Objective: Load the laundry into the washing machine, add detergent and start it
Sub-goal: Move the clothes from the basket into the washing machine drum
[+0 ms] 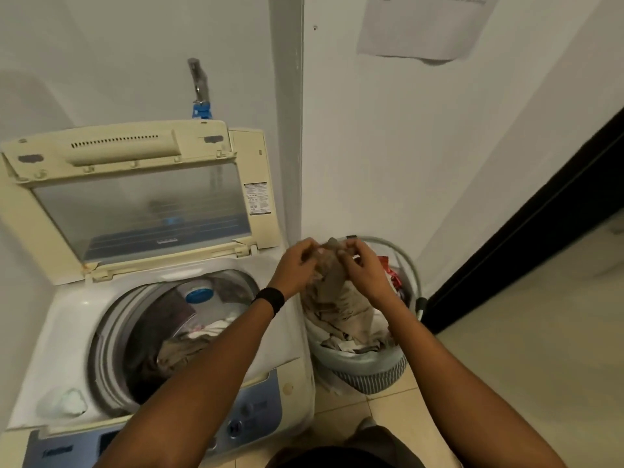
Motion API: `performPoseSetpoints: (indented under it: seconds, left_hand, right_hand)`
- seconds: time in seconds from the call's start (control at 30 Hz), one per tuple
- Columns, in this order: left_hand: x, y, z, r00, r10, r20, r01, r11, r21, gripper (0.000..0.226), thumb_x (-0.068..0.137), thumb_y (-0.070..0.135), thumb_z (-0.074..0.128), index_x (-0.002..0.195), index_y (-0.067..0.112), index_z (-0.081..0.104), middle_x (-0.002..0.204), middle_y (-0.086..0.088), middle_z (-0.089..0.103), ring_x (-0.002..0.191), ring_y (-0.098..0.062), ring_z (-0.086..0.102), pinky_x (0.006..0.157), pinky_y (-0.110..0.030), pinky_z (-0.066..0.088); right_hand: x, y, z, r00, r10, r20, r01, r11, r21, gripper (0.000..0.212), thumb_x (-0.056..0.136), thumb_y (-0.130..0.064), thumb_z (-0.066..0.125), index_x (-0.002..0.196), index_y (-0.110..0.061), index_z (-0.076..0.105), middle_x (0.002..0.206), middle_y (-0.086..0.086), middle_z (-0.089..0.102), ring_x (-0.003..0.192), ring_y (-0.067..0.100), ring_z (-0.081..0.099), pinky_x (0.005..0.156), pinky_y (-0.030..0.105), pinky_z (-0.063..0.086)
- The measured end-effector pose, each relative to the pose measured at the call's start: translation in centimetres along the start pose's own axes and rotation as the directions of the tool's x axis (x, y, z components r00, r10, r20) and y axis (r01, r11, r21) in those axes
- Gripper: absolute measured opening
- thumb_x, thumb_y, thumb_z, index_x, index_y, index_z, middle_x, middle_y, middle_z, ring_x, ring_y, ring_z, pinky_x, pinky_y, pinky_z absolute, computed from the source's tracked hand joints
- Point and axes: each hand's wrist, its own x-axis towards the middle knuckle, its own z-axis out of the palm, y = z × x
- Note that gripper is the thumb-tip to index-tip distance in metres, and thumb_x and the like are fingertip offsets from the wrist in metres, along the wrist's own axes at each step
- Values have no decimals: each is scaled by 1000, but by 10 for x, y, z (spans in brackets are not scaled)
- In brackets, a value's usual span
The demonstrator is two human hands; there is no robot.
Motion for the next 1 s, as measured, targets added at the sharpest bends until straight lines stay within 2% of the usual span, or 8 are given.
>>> performPoseSetpoints:
  seconds: [0.17, 0.27, 0.37, 0.53, 0.7, 0.77, 0.87, 1.0]
  left_hand:
    - [29, 52, -7, 959, 261, -106, -257, 965, 53, 13, 104, 30, 56, 100, 23, 65, 97, 1, 59, 94, -18, 54, 79, -26, 46]
    - [42, 73, -2, 929, 214, -303, -189, 976, 109, 20, 97, 44, 62, 106, 28, 68, 102, -2, 46, 101, -19, 47, 91, -27, 42]
    - [41, 94, 4, 977, 71, -203, -105, 981, -161, 37, 95, 59, 63, 107, 24, 61, 84, 0, 57, 76, -13, 56, 73, -25, 46]
    - [47, 105, 2, 988, 150, -47, -157, 967, -199, 30, 102, 40, 61, 99, 12, 70, 94, -1, 73, 91, -10, 68, 82, -21, 52]
    - [50, 109, -7, 982, 178, -59, -187, 952, -243, 37, 108, 33, 51, 95, 1, 62, 83, -5, 61, 79, -12, 56, 78, -30, 47]
    - [48, 116, -12, 980, 196, -14, -192, 943, -273, 34, 108, 32, 51, 95, 4, 64, 84, -3, 63, 80, -10, 59, 76, -26, 48]
    - [52, 124, -29, 970, 239, -37, -238, 919, -315, 30, 109, 32, 49, 86, 16, 60, 78, 6, 57, 76, -7, 54, 74, -25, 44]
    - [65, 126, -51, 960, 256, -114, -278, 916, -289, 38, 108, 43, 47, 83, 14, 51, 82, -9, 47, 79, -20, 47, 76, -36, 41]
  right_hand:
    - [8, -44, -26, 991, 16, -134, 30, 940, 339, 8, 98, -23, 63, 103, -16, 64, 70, -4, 56, 72, 19, 53, 69, 42, 49]
    - [8, -65, -38, 971, 27, -236, 74, 910, 408, 12, 92, -16, 71, 101, -8, 67, 74, 13, 62, 71, 20, 60, 70, 40, 53]
    - [4, -77, -41, 957, 47, -285, 91, 888, 451, 15, 90, -11, 74, 100, -2, 68, 82, 13, 71, 73, 17, 69, 76, 36, 60]
    - [1, -81, -41, 980, -120, -162, 162, 945, 282, 28, 95, -6, 58, 106, -20, 78, 98, -1, 79, 101, 18, 73, 96, 38, 56]
    - [2, -71, -41, 920, -157, -359, 226, 961, 160, 35, 82, -4, 65, 112, -23, 61, 111, -9, 66, 108, 8, 61, 85, 27, 51]
    - [7, -60, -46, 968, -154, -197, 180, 976, 122, 47, 83, -8, 69, 123, -26, 52, 122, -10, 60, 119, 4, 56, 94, 27, 49]
    - [10, -49, -56, 992, -108, 67, 100, 989, 111, 21, 94, -13, 67, 115, -19, 66, 100, 4, 72, 96, 10, 68, 85, 35, 56]
    - [10, -54, -66, 985, -169, 14, 167, 981, 95, 14, 99, -28, 66, 98, -16, 71, 95, 16, 66, 83, 18, 59, 80, 36, 48]
